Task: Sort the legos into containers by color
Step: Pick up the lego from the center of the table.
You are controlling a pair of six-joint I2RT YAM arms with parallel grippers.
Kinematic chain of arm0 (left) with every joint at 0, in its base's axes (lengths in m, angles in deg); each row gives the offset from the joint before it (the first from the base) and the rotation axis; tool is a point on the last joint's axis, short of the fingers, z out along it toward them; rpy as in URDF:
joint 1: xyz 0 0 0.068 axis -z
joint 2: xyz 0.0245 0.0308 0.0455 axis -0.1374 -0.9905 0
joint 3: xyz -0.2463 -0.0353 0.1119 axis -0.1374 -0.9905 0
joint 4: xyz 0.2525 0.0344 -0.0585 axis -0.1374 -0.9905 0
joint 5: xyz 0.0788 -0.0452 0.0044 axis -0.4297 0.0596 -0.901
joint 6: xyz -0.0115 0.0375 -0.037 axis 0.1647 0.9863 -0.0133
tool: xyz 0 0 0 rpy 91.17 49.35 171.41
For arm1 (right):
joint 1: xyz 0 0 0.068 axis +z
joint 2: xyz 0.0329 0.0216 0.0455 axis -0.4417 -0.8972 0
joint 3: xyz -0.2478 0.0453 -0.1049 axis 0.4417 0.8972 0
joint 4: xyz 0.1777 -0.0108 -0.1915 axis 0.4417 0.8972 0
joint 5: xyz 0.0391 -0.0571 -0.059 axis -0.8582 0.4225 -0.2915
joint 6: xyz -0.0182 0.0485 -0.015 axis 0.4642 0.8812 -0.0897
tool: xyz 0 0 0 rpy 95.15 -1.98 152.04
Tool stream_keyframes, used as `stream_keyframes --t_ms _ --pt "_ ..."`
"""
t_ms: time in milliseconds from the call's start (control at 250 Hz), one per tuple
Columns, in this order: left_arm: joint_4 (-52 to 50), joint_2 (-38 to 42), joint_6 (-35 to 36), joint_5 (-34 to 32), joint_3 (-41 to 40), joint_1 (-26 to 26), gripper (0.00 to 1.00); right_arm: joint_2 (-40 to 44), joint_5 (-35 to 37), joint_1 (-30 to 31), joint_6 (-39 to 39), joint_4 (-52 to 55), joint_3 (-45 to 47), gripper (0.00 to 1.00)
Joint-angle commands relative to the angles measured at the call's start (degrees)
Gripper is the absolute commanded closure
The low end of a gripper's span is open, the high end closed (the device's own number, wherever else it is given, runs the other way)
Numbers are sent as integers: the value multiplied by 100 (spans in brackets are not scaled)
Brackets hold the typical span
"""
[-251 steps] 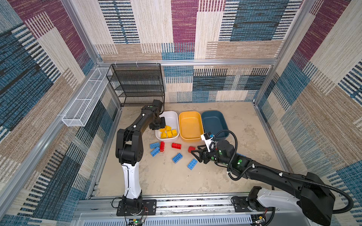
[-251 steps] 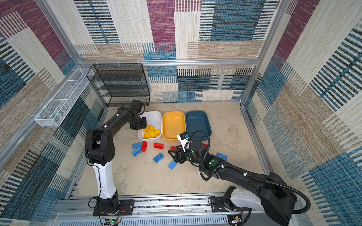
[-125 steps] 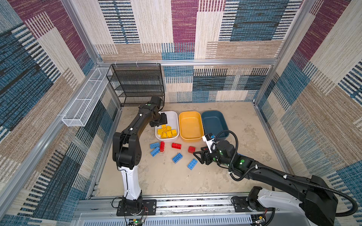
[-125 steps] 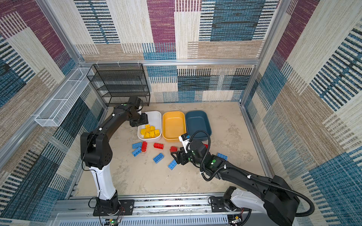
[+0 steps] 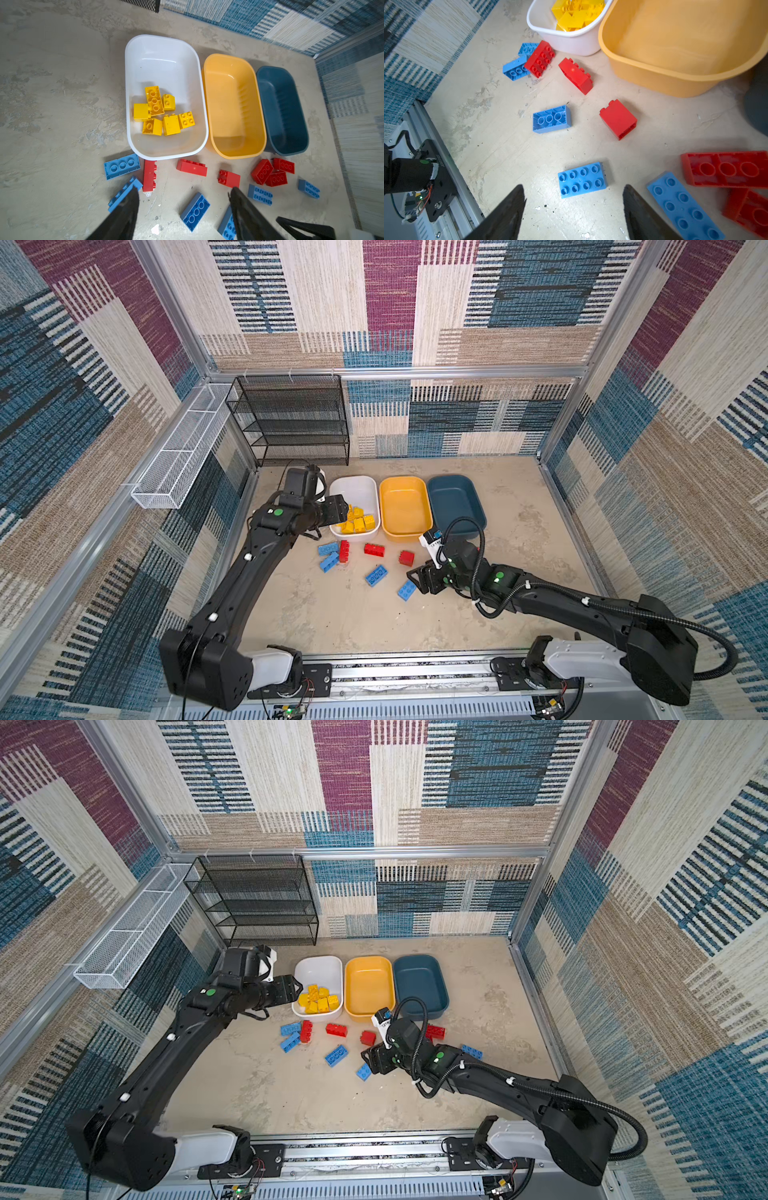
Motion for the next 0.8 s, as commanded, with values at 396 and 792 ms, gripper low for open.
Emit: stream_keyframes --t_ms 396,792 --pt "-125 2760 194 -315 -1654 -7 29 -1577 1265 360 836 381 -995 18" --pt "-155 3463 340 -494 -2330 -14 19 -2719 2084 363 1390 304 -1888 22"
